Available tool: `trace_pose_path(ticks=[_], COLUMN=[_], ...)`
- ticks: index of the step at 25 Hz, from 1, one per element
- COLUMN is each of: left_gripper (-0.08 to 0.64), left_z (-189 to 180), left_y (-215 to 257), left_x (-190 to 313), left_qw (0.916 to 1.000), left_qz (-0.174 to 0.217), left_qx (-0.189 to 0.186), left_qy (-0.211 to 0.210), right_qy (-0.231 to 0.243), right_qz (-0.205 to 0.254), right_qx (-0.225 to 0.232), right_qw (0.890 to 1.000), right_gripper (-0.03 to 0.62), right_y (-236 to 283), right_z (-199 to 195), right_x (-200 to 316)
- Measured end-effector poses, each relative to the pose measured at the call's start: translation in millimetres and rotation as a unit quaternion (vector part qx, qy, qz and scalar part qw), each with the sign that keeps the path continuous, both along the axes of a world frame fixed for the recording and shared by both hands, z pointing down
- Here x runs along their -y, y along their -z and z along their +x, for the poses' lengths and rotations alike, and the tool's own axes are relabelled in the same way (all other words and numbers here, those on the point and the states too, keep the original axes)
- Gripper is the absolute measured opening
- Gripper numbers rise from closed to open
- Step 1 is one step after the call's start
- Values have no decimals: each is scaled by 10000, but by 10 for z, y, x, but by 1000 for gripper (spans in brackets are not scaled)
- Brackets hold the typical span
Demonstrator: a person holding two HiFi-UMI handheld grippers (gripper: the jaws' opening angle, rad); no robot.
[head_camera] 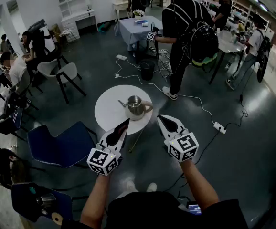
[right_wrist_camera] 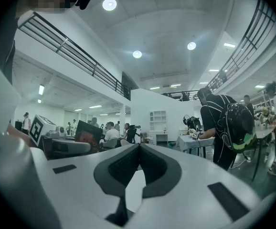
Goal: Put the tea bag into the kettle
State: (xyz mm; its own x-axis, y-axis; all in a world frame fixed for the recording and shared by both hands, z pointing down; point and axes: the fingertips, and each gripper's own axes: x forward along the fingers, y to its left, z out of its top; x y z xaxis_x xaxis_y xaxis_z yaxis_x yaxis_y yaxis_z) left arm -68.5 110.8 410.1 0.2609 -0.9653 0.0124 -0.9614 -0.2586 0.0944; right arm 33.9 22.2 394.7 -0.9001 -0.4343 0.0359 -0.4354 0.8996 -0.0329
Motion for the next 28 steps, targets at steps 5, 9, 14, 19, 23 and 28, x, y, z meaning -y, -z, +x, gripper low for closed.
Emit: trace_pose_path(ticks=[5,9,14,19,23,28], left_gripper=[35,35,35,35,35,35], left_z=[16,37,82,158,276,408], left_y=[-11,-3,-9,-21,-30,-76], left_x=[33,52,64,62,96,108], left_qw=[10000,10000,9999,9998,9997,9997], left_qz=[-3,-2,-15,2,-14,-28], left_qx=[22,19,19,11,-44,-82], left_qy=[50,95,144,196,227,220], right_qy=[44,107,144,148,141,109], right_qz=[39,33,40,40,27,21], right_qx=[0,29,39,46,28,16], right_qw=[10000,9999,9999,9999,9999,9999], right_gripper=[17,17,17,17,17,17], right_y=[-4,0,5,-10,-9,-48], right_z=[7,24,65,161,291,436], right_x=[27,39,60,61,101,125])
